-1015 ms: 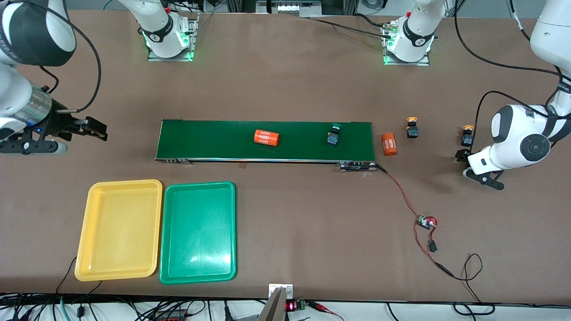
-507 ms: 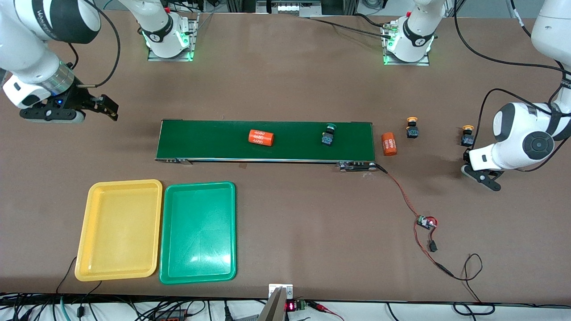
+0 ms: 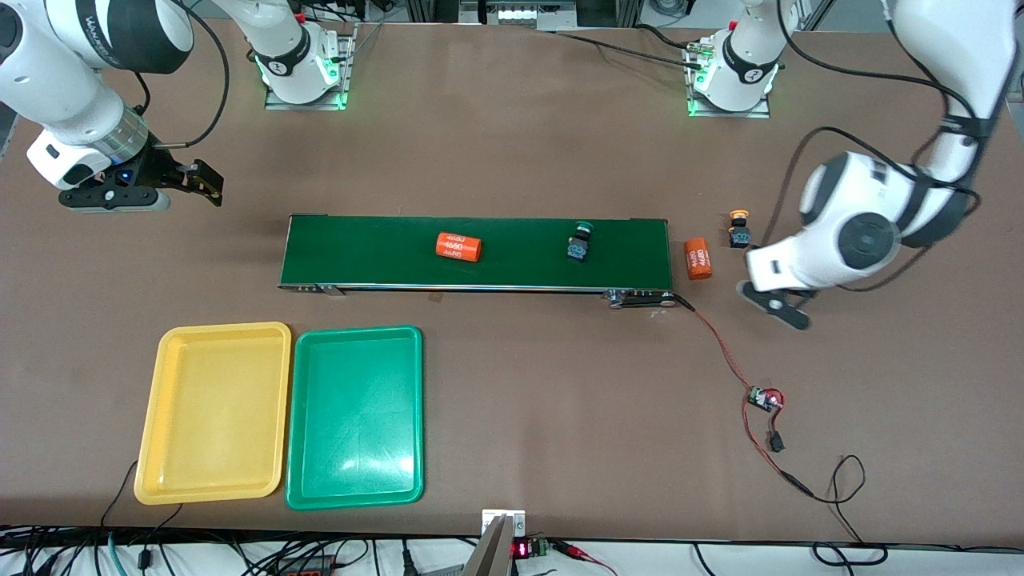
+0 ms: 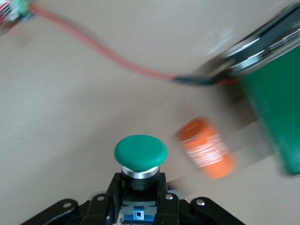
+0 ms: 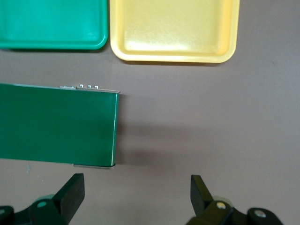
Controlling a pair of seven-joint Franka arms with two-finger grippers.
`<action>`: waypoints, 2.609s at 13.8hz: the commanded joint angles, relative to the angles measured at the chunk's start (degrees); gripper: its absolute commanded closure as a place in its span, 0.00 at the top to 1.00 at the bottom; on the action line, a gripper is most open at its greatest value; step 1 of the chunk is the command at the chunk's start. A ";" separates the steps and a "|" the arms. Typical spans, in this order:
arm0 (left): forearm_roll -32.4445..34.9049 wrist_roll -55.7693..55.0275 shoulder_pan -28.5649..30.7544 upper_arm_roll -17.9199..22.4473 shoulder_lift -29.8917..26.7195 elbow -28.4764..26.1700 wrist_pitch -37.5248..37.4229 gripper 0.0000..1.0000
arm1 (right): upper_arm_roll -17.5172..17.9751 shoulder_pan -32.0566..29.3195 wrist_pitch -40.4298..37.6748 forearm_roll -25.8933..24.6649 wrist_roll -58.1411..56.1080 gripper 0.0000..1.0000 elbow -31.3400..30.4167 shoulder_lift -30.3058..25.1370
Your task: Sort buttons by color to trays
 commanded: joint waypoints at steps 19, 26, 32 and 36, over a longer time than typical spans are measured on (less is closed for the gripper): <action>-15.41 -33.12 -8.35 -0.64 -4.75 -0.47 -1.43 1.00 | 0.45 28.55 3.33 3.43 36.75 1.00 9.82 14.79; -15.14 -18.24 1.25 -0.37 -2.40 -7.58 -1.30 1.00 | 0.45 33.30 4.29 1.23 39.68 1.00 15.63 22.71; -14.97 -18.16 1.70 0.42 2.10 -13.04 11.89 1.00 | 0.45 33.40 6.67 2.02 39.85 1.00 15.63 23.77; -8.73 -18.07 1.61 3.49 5.52 -13.04 17.51 1.00 | 0.45 33.48 7.11 2.02 39.94 1.00 15.63 23.85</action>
